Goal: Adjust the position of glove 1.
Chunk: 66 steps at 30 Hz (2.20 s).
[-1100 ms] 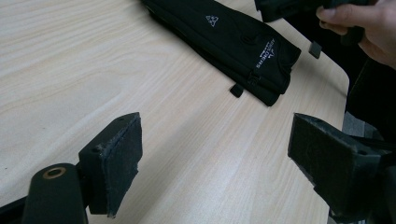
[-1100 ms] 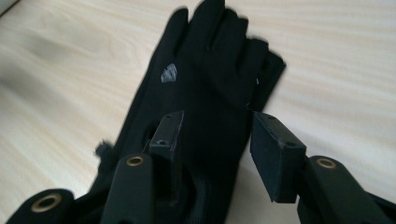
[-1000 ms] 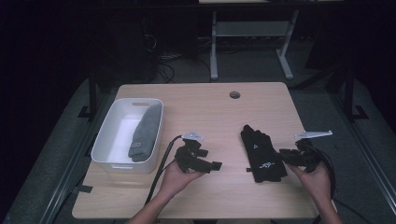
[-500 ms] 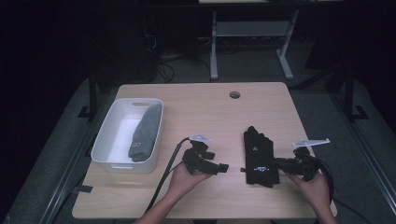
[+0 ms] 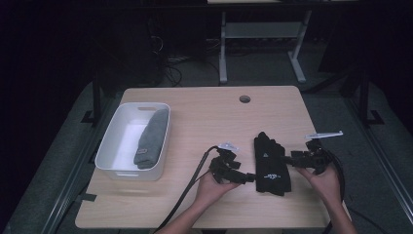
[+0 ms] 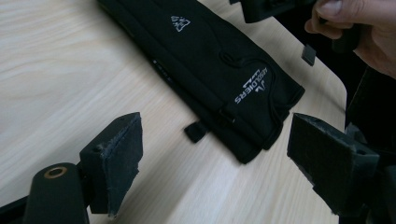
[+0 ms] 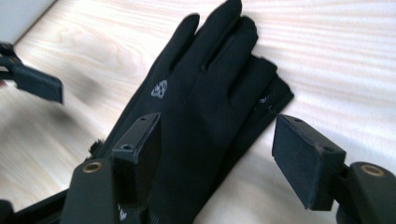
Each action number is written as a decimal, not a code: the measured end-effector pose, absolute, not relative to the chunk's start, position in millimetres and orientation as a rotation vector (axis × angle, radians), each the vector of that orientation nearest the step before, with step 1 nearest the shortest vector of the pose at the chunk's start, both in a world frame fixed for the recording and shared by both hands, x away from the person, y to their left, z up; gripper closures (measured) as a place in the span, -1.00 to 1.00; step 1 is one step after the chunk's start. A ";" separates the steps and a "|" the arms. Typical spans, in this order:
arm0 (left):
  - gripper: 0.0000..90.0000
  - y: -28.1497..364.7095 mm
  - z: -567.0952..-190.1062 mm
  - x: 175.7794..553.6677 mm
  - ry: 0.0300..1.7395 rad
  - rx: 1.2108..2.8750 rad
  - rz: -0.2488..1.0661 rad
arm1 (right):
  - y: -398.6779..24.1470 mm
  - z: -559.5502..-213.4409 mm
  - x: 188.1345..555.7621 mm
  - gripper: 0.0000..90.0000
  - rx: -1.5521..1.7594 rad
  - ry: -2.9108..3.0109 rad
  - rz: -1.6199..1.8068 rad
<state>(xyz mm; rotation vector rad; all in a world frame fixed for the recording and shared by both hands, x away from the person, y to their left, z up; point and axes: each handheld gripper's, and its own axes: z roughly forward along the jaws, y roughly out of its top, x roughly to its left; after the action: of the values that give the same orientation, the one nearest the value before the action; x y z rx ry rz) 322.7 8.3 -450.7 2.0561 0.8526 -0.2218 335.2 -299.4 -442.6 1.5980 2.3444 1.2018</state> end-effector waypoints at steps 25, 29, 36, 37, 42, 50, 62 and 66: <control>-0.30 -42.7 -467.4 317.4 0.851 2.149 -0.167 | -292.8 -464.4 372.4 -0.25 1.721 2.305 1.112; -0.07 -45.3 -467.7 317.2 0.834 2.172 -0.107 | -289.8 -464.3 371.6 -0.06 1.697 2.321 1.103; 0.33 -49.5 -468.7 320.2 0.817 2.185 -0.060 | -287.9 -465.2 370.3 0.32 1.679 2.338 1.106; 0.34 -50.2 -468.1 321.0 0.814 2.193 -0.067 | -287.8 -465.4 370.3 0.38 1.683 2.341 1.110; 0.52 -51.2 -469.8 324.7 0.819 2.178 -0.106 | -290.0 -467.5 370.2 0.65 1.696 2.330 1.150; 0.75 -47.1 -471.6 331.0 0.833 2.131 -0.194 | -294.1 -464.0 368.5 0.77 1.719 2.297 1.179; 0.50 -44.0 -470.6 333.5 0.876 2.082 -0.247 | -301.3 -456.0 362.3 0.78 1.723 2.274 1.201; -0.11 -42.3 -473.7 337.8 0.918 2.043 -0.306 | -301.2 -457.0 362.3 0.78 1.726 2.276 1.197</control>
<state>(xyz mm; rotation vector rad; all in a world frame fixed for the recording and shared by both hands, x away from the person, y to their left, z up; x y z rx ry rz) 337.8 -42.3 -473.7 2.0430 0.9183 -0.3055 362.3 -301.2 -457.0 1.7260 2.2763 1.1967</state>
